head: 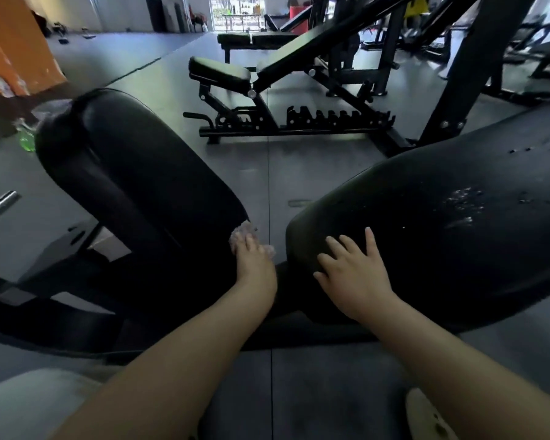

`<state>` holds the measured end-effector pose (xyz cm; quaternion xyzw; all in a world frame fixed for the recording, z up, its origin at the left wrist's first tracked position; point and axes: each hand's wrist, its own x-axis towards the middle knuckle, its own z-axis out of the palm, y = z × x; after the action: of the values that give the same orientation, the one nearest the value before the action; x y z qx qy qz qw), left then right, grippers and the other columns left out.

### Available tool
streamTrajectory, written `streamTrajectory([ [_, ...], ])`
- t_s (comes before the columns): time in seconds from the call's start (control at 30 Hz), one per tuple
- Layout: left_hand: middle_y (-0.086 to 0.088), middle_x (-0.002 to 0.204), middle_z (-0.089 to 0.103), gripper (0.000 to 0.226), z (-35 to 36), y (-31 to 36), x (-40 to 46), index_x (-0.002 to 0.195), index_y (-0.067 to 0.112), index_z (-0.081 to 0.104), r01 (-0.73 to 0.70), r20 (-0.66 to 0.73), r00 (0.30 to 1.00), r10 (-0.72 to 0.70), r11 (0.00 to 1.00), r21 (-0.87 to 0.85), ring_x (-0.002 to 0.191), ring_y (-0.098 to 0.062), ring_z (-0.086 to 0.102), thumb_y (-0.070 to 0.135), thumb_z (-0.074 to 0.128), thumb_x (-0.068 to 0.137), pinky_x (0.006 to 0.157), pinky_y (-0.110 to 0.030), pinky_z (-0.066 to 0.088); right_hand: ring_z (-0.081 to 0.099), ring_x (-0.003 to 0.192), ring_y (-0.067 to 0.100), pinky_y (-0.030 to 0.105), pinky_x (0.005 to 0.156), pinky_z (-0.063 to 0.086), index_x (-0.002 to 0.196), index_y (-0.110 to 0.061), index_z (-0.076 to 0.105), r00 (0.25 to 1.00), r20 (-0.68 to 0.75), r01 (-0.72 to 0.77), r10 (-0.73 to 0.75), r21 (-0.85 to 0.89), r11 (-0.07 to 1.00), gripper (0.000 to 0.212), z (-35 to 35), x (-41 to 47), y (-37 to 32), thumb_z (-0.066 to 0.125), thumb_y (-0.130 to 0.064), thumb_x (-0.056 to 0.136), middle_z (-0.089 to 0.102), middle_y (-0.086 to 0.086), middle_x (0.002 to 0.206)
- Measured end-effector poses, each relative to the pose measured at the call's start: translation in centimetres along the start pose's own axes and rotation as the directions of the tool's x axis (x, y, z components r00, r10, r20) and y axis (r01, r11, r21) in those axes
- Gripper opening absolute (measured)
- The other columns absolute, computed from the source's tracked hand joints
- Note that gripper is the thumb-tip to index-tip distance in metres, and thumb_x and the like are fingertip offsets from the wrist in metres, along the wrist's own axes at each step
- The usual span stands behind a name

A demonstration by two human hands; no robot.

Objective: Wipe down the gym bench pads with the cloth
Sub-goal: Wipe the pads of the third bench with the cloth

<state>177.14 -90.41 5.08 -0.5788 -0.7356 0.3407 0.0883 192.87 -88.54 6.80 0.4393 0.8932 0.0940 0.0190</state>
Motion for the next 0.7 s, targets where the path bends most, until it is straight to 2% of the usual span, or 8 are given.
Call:
streamTrajectory([
  [0.07,-0.012,0.142,0.038,0.053,0.0,1.0,-0.9,0.14,0.015,0.033,-0.027,-0.17,0.985,-0.033,0.941,-0.337,0.133,-0.031,0.029,0.028,0.049,0.091,0.105,-0.046,0.027,0.013,0.146,0.024,0.056,0.112,-0.01,0.139,-0.026,0.042,0.999,-0.026,-0.035,0.034,-0.03,0.999,0.048,-0.4,-1.0,1.1,0.026,-0.047,0.1,0.018,0.004,0.158],
  [0.1,-0.01,0.142,0.038,0.053,0.3,1.6,-1.2,0.142,0.019,0.029,-0.08,-0.263,0.962,-0.077,0.838,-0.539,0.133,-0.027,0.03,0.025,0.047,0.092,0.106,-0.044,0.028,0.016,0.145,0.024,0.056,0.112,-0.008,0.138,-0.026,0.044,0.998,-0.036,-0.052,0.051,-0.05,0.997,0.047,-0.5,-1.4,1.6,0.028,-0.047,0.099,0.02,0.004,0.157],
  [0.17,-0.005,0.156,0.017,0.059,1.3,2.9,-1.0,0.15,0.026,0.01,-0.214,-0.332,0.929,-0.167,0.489,-0.846,0.142,-0.022,0.016,0.027,0.037,0.098,0.114,-0.044,0.02,0.027,0.142,0.027,0.057,0.113,-0.003,0.132,-0.024,0.052,0.995,-0.06,-0.087,0.082,-0.083,0.993,0.044,-0.6,-2.2,2.6,0.037,-0.045,0.097,0.03,0.006,0.154],
  [0.23,0.004,0.159,-0.001,0.062,2.4,4.4,-0.2,0.15,0.034,-0.002,-0.277,-0.301,0.936,-0.182,0.144,-0.95,0.146,-0.018,0.001,0.03,0.032,0.099,0.117,-0.046,0.014,0.04,0.134,0.031,0.059,0.112,0.004,0.121,-0.022,0.062,0.991,-0.075,-0.12,0.112,-0.11,0.987,0.038,-0.4,-2.8,3.4,0.048,-0.043,0.093,0.043,0.008,0.146],
  [0.33,0.01,0.158,0.001,0.057,3.9,6.1,0.4,0.148,0.044,-0.001,-0.279,-0.267,0.96,-0.085,-0.208,-0.937,0.145,-0.021,0.007,0.03,0.029,0.101,0.117,-0.042,0.014,0.05,0.125,0.033,0.063,0.109,0.012,0.116,-0.021,0.066,0.987,-0.098,-0.14,0.128,-0.131,0.981,0.036,0.6,-3.6,4.1,0.053,-0.042,0.09,0.054,0.01,0.136],
  [0.47,0.012,0.157,-0.002,0.053,3.9,6.9,1.1,0.148,0.039,-0.002,-0.213,-0.222,0.975,-0.017,-0.363,-0.907,0.143,-0.018,0.007,0.033,0.025,0.103,0.111,-0.033,0.011,0.055,0.12,0.032,0.058,0.108,0.011,0.118,-0.023,0.066,0.983,-0.132,-0.147,0.129,-0.139,0.979,0.05,1.7,-3.9,4.4,0.032,-0.046,0.089,0.061,0.008,0.127],
  [0.6,0.014,0.156,0.007,0.049,2.6,7.0,3.2,0.149,0.028,0.013,-0.225,-0.208,0.974,-0.088,-0.366,-0.903,0.145,-0.008,0.001,0.036,0.027,0.103,0.119,-0.036,0.002,0.056,0.117,0.034,0.056,0.109,0.011,0.116,-0.02,0.066,0.975,-0.183,-0.151,0.126,-0.131,0.98,0.05,2.1,-3.8,4.5,0.033,-0.044,0.088,0.063,0.01,0.124],
  [0.7,0.007,0.157,0.01,0.054,2.1,6.4,5.1,0.149,0.035,0.013,-0.163,-0.155,0.986,-0.054,-0.419,-0.893,0.143,-0.018,0.016,0.044,0.032,0.099,0.114,-0.037,0.013,0.056,0.118,0.034,0.056,0.109,0.013,0.117,-0.02,0.066,0.973,-0.194,-0.149,0.121,-0.132,0.98,0.049,2.3,-3.7,4.4,0.034,-0.043,0.088,0.063,0.01,0.124],
])
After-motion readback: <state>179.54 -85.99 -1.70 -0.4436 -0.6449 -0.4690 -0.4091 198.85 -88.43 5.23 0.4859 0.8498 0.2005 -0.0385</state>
